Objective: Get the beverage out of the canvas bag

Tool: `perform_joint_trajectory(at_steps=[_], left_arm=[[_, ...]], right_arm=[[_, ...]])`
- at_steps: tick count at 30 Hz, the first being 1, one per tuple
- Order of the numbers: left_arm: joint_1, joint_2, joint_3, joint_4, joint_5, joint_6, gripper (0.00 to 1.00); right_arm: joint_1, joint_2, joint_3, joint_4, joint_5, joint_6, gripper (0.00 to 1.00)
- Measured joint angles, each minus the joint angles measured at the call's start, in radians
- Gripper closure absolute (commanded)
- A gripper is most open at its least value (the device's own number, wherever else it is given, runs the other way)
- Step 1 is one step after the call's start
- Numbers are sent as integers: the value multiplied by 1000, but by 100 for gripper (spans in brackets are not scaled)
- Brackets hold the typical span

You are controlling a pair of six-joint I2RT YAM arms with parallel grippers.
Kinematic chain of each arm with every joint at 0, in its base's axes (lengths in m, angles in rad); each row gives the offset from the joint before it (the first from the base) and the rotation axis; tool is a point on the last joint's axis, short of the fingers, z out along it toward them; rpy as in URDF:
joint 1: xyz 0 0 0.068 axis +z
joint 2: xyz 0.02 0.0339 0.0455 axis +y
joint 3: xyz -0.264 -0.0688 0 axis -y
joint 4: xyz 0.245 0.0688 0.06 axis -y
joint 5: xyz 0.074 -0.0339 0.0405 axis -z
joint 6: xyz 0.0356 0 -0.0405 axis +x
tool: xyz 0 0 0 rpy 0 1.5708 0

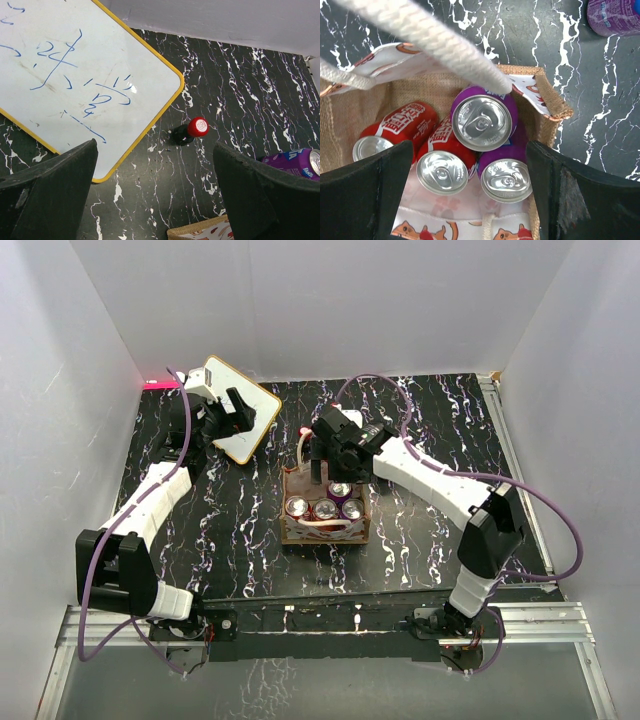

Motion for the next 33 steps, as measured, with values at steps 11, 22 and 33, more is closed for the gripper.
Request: perform_joint_trajectory(at_steps=[11, 22, 33], left_arm=[[0, 0, 0, 0, 0, 0, 3], [0, 0, 0, 0, 0, 0, 3], [0, 0, 0, 0, 0, 0, 3]], right_arm=[[3, 107, -2, 26, 45, 104, 2], [5, 121, -16, 35, 93, 135, 2], [7, 147, -37, 57, 103, 142, 8]])
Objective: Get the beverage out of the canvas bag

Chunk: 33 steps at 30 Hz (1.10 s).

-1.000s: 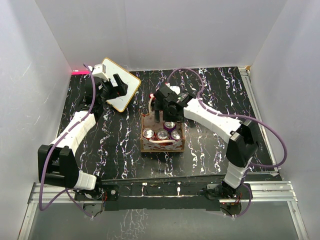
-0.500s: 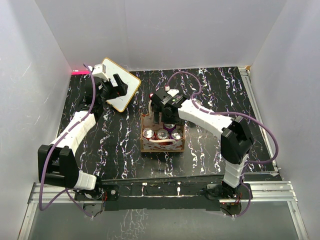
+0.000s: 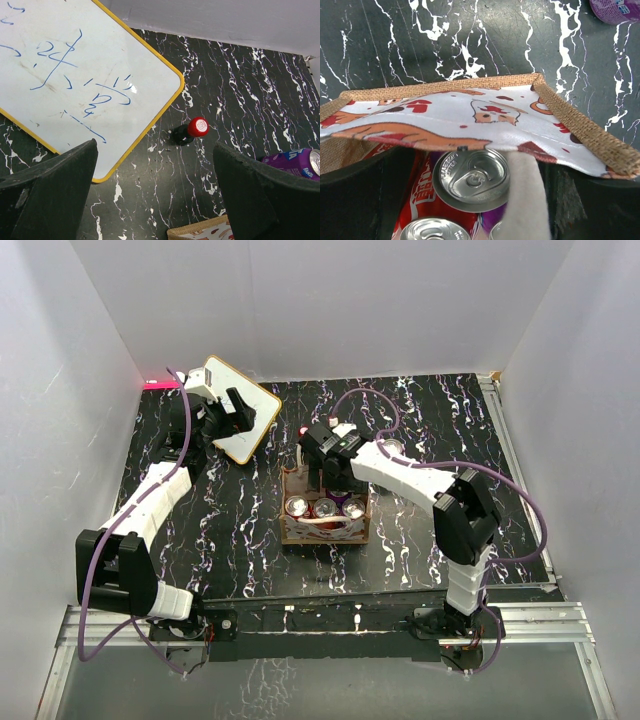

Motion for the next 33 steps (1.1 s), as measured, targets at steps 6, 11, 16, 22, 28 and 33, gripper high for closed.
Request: perform_joint_trajectory(at_steps=[6, 11, 16, 22, 28, 33], left_arm=[[0, 0, 0, 0, 0, 0, 3], [0, 0, 0, 0, 0, 0, 3], [0, 0, 0, 0, 0, 0, 3], [0, 0, 0, 0, 0, 0, 3], [0, 0, 0, 0, 0, 0, 3], [0, 0, 0, 0, 0, 0, 3]], right_arm=[[6, 35, -13, 12, 4, 0, 14], [16, 50, -22, 22, 18, 0, 15], [18, 51, -32, 35, 32, -1, 22], [18, 51, -32, 27, 44, -1, 33], [17, 50, -30, 21, 47, 0, 64], [17, 48, -30, 21, 47, 0, 70]])
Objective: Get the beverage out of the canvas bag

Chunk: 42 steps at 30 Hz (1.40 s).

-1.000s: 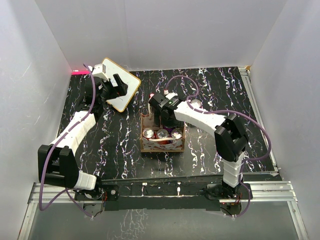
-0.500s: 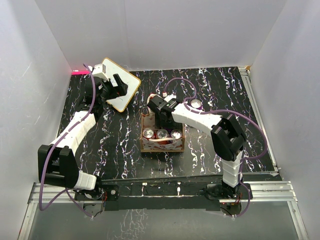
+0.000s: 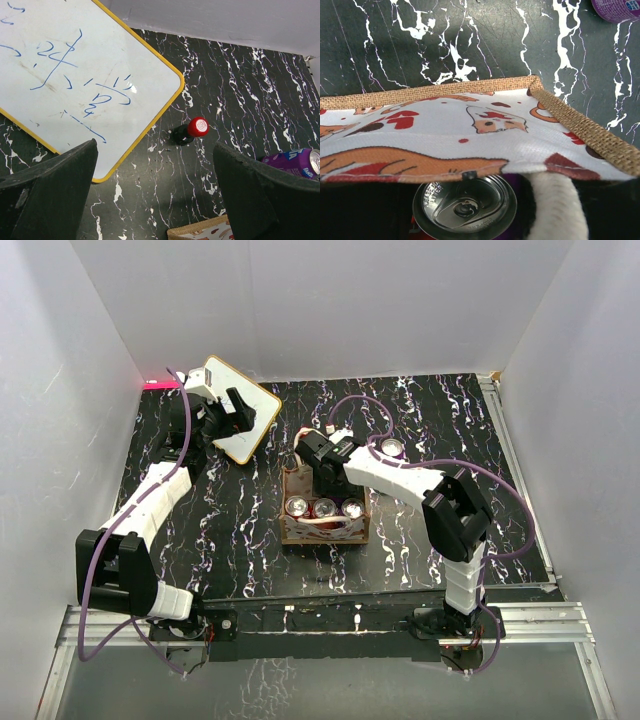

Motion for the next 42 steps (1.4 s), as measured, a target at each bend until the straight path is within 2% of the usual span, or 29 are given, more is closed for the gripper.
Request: perform_joint_trajectory(at_steps=[10, 20, 26, 36, 42], left_arm=[[0, 0, 0, 0, 0, 0, 3], [0, 0, 0, 0, 0, 0, 3], [0, 0, 0, 0, 0, 0, 3], [0, 0, 0, 0, 0, 0, 3], [0, 0, 0, 0, 0, 0, 3]], right_arm=[[-1, -62, -5, 11, -9, -19, 81], [-9, -394, -234, 255, -73, -97, 87], [-21, -512, -337, 367, -120, -106, 90], [-144, -583, -434, 490, -344, -81, 92], [-168, -682, -454, 558, -445, -152, 92]])
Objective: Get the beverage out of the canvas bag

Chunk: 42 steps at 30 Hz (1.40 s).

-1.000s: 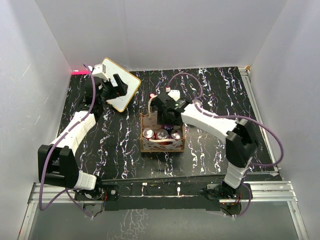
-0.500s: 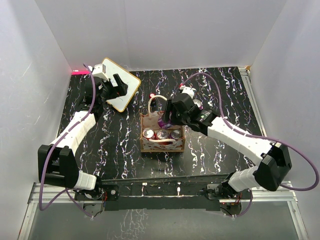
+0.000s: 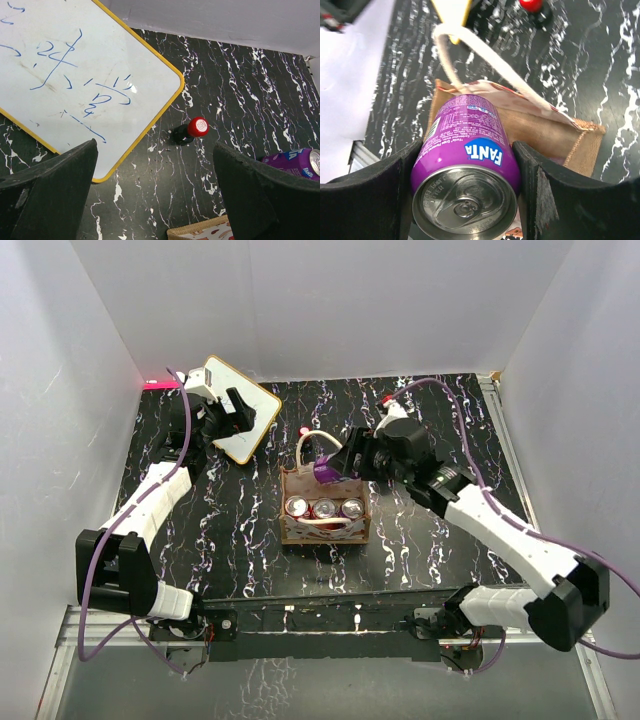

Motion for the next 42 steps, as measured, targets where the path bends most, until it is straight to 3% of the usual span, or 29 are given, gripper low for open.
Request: perform_joint_trajectory(at_steps=[8, 15, 21, 30, 36, 42], left_arm=[[0, 0, 0, 0, 0, 0, 3], [0, 0, 0, 0, 0, -1, 3], [0, 0, 0, 0, 1, -4, 3], [0, 0, 0, 0, 5, -9, 3], [0, 0, 0, 0, 6, -10, 3], [0, 0, 0, 0, 7, -10, 3]], right_arm=[[6, -197, -18, 46, 96, -82, 92], [5, -351, -60, -18, 516, -69, 93], [-1, -313, -64, -178, 735, -37, 92], [-21, -147, -127, -322, 682, -41, 93], [-94, 24, -127, -320, 530, -74, 92], [-116, 111, -117, -298, 490, -111, 92]])
